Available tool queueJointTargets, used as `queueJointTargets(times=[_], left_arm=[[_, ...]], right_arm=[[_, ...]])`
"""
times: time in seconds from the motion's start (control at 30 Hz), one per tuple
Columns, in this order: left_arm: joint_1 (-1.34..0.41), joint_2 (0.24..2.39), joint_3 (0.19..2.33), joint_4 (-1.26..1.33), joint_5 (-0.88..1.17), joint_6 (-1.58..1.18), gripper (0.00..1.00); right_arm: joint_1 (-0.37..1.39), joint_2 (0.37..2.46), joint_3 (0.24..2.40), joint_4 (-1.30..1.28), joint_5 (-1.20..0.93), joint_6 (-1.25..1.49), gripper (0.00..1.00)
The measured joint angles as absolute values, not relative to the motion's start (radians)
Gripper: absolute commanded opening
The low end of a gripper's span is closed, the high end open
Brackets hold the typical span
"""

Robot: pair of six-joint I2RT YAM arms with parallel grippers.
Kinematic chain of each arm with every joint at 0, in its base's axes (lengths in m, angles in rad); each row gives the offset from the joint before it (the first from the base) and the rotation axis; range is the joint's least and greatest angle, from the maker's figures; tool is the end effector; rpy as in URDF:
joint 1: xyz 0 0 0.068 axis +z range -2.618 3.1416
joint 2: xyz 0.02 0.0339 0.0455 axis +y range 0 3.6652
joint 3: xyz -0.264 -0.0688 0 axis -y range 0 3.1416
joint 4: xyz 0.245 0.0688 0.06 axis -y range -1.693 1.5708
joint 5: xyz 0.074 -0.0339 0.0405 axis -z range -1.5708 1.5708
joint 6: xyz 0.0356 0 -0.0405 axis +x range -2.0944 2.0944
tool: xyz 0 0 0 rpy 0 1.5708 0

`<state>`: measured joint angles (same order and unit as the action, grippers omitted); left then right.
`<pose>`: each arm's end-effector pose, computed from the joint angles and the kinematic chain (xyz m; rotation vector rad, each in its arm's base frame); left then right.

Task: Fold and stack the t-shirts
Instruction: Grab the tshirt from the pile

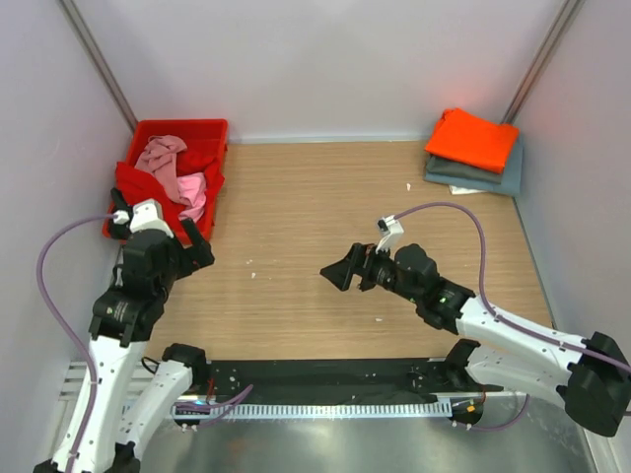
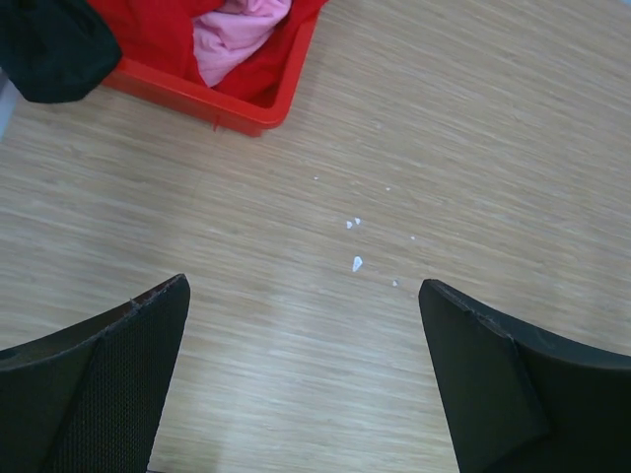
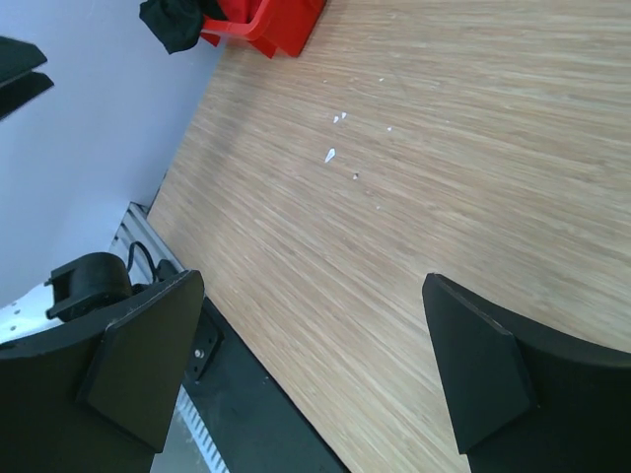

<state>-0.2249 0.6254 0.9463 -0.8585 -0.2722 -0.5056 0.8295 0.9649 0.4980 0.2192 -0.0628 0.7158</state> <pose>0.1118 -0.0158 0.3468 -0.4521 2.0409 -0.1563 0.1480 0.1650 0.2470 -0.1604 1.9687 1.1176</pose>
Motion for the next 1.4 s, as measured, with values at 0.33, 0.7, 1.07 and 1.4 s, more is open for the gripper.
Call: queueJointTargets(times=[0.33, 0.7, 1.07, 1.4], left_arm=[[-0.218, 0.957, 1.199, -0.850, -0.361, -0.467, 1.00], [-0.051, 1.404, 1.433, -0.813, -0.414, -0.527, 0.77], [0.082, 1.886, 1.766, -0.787, -0.370, -0.521, 0.61], [0.086, 2.122, 2.034, -0.812, -0.398, -0.475, 0.39]], right_arm=[[0.830, 0.847, 0.574, -0.059, 0.039, 0.589, 1.00], [0.830, 0.826, 0.576, -0.219, 0.038, 0.571, 1.00], [0.830, 0.654, 0.568, -0.343, 0.062, 0.577, 1.00], [0.830, 0.547, 0.568, -0.462, 0.081, 0.585, 1.00]])
